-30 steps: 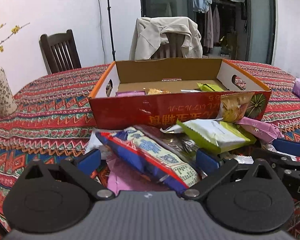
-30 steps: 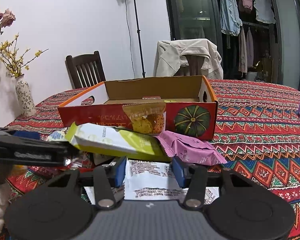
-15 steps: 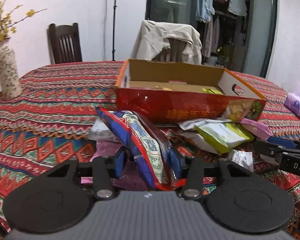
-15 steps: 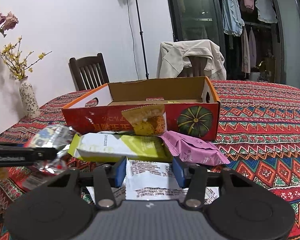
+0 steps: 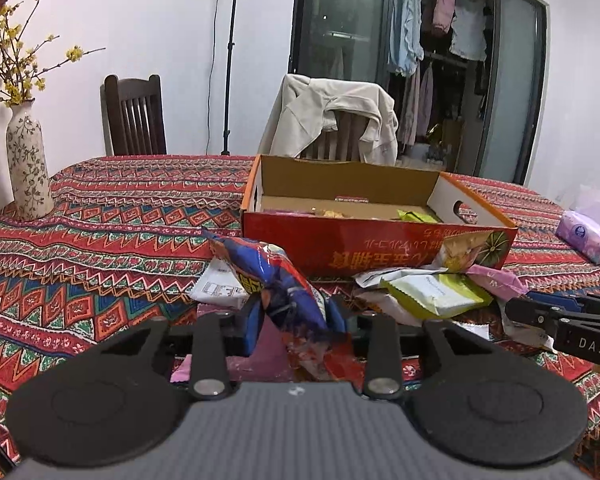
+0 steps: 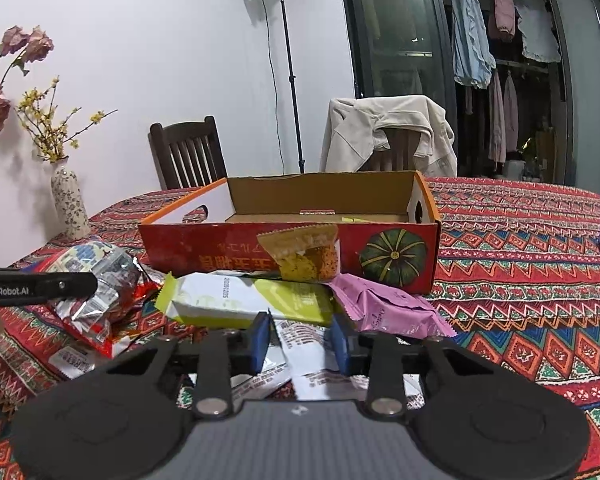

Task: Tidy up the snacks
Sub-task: 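Grasp the blue-and-red bag with the left gripper while the right gripper grasps a white packet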

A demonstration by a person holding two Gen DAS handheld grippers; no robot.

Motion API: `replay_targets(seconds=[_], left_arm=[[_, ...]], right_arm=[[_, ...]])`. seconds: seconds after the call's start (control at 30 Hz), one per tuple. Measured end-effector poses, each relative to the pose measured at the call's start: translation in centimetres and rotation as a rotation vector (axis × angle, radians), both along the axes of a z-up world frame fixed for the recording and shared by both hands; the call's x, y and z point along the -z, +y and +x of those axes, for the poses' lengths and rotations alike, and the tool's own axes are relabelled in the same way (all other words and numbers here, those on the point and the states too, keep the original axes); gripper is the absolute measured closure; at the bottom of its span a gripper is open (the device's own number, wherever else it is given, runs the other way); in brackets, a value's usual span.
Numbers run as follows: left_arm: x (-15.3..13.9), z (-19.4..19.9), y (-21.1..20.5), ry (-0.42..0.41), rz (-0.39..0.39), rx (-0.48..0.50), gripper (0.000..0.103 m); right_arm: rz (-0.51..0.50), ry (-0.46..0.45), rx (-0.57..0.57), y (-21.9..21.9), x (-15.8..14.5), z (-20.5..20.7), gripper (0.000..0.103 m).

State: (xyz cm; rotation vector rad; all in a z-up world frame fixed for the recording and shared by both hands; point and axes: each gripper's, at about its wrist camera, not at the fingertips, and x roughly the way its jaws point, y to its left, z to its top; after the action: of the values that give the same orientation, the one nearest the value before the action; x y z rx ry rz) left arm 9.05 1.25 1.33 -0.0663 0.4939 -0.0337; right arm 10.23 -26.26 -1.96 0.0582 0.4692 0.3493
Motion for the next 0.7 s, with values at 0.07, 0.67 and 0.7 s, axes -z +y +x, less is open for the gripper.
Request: replay_targets(seconds=[0.07, 0.67, 0.7], left_arm=[[-0.3, -0.3, 0.0, -0.015, 0.003, 0.000, 0.067], [0.8, -0.1, 1.5, 0.018, -0.020, -0.045, 0.063], [0.8, 0.1, 1.5, 0.021, -0.018, -0.045, 0.061]], right_arm=[[0.005, -0.012, 0.000, -0.1, -0.3, -0.3, 0.077], [0.026, 0.038, 0.013, -1.3, -0.7, -0.3, 0.088], [0.021, 0.049, 0.012, -1.2, -0.4, -0.2, 0.088]])
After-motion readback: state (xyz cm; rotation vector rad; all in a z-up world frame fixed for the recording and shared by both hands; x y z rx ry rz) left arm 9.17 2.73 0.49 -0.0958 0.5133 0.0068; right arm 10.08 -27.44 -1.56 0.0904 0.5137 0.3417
